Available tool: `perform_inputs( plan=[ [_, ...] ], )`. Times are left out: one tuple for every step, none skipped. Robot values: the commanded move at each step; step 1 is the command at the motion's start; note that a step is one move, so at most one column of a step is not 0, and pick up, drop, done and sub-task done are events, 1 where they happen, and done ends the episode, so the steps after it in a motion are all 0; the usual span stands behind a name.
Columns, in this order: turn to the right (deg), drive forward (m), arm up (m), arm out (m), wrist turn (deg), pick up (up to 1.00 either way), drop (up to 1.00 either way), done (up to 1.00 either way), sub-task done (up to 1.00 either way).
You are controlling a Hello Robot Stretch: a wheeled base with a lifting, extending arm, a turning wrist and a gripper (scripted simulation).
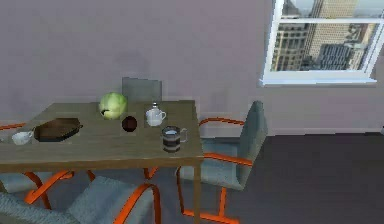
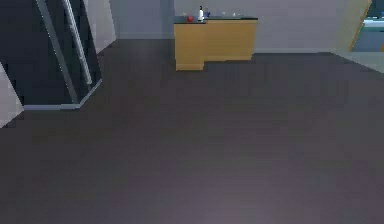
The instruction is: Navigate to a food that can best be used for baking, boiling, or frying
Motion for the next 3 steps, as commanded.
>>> perform_inputs(
  plan=[
    [-18.0,0.0,0.0,0.0,0.0,0.0,0.0,0.0,0.0],
    [0.0,1.0,0.0,0.0,0.0,0.0,0.0,0.0,0.0],
    [0.0,0.0,0.0,0.0,0.0,0.0,0.0,1.0,0.0]
  ],
)
